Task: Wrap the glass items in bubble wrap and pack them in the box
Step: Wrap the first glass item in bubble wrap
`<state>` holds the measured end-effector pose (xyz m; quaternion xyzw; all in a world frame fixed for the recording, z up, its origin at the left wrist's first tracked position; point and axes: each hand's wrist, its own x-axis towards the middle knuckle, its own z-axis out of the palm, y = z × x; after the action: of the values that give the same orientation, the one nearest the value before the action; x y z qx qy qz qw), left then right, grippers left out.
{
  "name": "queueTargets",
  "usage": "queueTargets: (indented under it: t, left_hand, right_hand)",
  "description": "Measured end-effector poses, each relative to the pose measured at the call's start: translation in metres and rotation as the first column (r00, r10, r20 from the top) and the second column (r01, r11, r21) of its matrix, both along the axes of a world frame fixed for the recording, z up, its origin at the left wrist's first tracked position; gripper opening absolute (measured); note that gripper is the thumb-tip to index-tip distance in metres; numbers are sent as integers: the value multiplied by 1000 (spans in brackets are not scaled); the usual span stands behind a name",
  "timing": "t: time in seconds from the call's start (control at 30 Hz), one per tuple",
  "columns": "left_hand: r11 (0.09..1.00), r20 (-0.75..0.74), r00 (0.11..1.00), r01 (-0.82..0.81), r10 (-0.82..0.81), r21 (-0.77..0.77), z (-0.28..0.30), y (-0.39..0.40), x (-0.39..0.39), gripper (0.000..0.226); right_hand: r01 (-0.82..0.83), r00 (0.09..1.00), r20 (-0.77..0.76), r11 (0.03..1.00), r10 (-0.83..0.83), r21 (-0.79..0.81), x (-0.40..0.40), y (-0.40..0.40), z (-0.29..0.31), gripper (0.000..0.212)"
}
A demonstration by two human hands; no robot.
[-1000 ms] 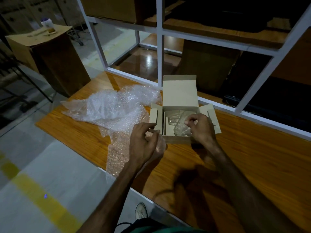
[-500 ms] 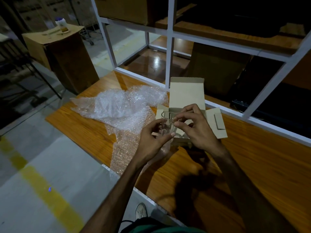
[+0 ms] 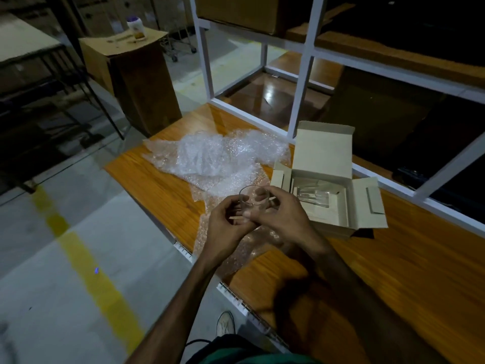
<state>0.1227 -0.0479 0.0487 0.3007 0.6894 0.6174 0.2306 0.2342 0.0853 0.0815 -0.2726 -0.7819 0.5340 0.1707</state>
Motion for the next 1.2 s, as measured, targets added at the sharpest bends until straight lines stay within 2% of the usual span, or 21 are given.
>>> queueTargets:
  t: [0.13, 0.2, 0.3, 0.4, 0.5, 0.63, 0.73, 0.8, 0.83, 0.93, 1.0, 1.1, 1.2]
  left_hand:
    - [990, -46, 996, 66, -72, -122, -14, -10, -32, 76]
    - [965, -118, 993, -29, -2, -262, -30, -12, -52, 87]
    - [873, -236, 948, -294, 214, -388, -56, -12, -83, 81]
    - [832, -205, 943, -328, 261, -447, -69, -5, -101, 85]
    - [837, -220, 946, -316, 240, -446, -59, 2, -99, 79]
    - [797, -204, 937, -347, 282, -493, -62, 8, -97, 69]
    - [769, -259, 918, -393, 299, -504, -67, 10, -93, 36]
    - [793, -253, 915, -399, 315, -459, -70, 8, -92, 42]
    - [802, -231, 920, -389, 316, -453, -71, 7, -94, 42]
    - [822, -168, 947, -322, 275, -470, -72, 4, -102, 22]
    - [853, -131, 966, -257, 222, -454, -69, 3, -109, 22]
    - [887, -74, 983, -185, 169, -422, -62, 3, -114, 29]
    - [919, 37, 988, -126, 150, -373, -57, 0, -117, 24]
  right_hand:
    - [66, 998, 22, 997, -67, 29, -11, -9, -12, 53]
    - [100, 993, 49, 993, -103, 59, -15, -12, -18, 55]
    - [71, 989, 121, 991, -84, 111, -23, -17, -25, 61]
    - [41, 978, 189, 970, -87, 238, -32, -24, -32, 58]
    - [46, 957, 256, 945, -134, 322, -37, -29, -39, 58]
    - [43, 951, 273, 934, -148, 354, -40, -31, -53, 68]
    - [52, 955, 259, 939, -147, 341, -41, -32, -60, 65]
    - [52, 955, 258, 935, -149, 351, -43, -32, -60, 63]
    - [50, 953, 259, 922, -158, 383, -43, -32, -59, 63]
    - [54, 946, 261, 885, -194, 462, -40, -30, -62, 67]
    - [42, 941, 277, 881, -193, 471, -38, -28, -63, 66]
    - [14, 922, 340, 894, -185, 448, -34, -29, -62, 68]
    - [27, 923, 347, 926, -168, 376, -29, -33, -64, 74]
